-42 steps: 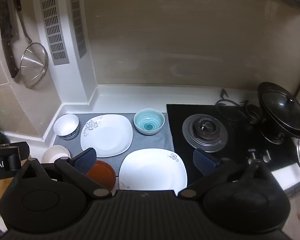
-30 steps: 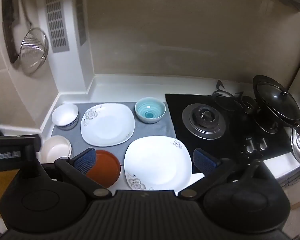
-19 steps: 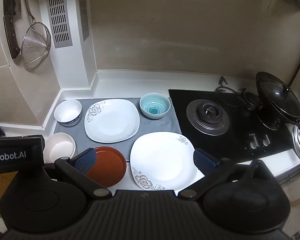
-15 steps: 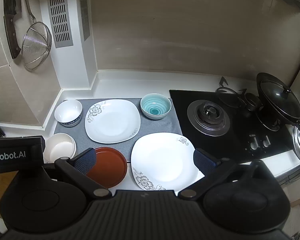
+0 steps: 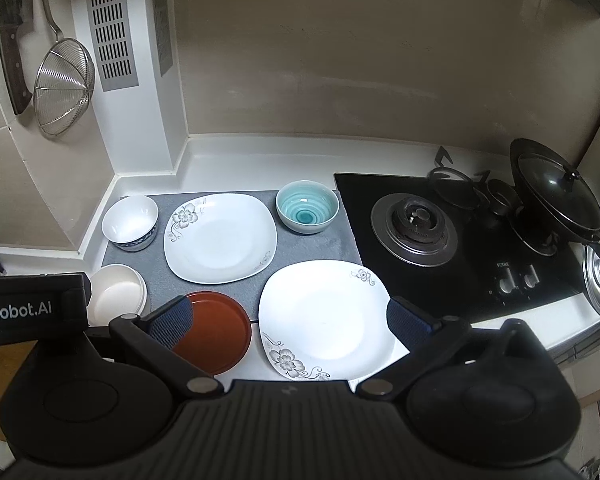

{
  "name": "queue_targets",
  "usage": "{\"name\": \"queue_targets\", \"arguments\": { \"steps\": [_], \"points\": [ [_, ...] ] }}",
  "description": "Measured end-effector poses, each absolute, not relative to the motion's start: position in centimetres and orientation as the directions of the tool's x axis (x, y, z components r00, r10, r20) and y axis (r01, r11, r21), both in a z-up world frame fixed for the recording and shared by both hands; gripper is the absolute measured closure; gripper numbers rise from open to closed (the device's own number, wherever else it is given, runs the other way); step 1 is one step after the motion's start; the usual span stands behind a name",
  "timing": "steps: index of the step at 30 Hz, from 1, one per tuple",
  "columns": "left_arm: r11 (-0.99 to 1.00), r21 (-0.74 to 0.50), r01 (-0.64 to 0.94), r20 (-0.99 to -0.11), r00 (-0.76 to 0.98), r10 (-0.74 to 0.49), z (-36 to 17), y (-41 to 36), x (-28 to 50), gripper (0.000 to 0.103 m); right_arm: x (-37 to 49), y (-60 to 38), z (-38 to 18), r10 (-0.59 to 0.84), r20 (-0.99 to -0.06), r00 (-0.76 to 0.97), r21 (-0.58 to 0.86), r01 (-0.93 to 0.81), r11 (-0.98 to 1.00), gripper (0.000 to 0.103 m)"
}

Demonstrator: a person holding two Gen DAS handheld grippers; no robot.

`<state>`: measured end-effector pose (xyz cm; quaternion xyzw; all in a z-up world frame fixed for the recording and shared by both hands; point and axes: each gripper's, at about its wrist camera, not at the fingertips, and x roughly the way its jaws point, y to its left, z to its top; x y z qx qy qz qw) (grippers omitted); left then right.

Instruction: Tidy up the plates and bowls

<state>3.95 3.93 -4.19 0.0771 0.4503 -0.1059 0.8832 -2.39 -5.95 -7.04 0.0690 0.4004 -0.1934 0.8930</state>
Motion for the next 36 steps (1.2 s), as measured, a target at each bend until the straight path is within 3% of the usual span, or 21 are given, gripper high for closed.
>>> {"name": "queue_targets", "arguments": {
  "steps": [36],
  "points": [
    [0.955, 0.022, 0.296, -0.839, 0.526, -0.144, -5.4, 4.0, 3.5, 0.0, -4.0, -5.9, -8.5, -0.305, -0.757, 0.578, -0.023, 0.442, 0.897, 0.0]
  ]
}}
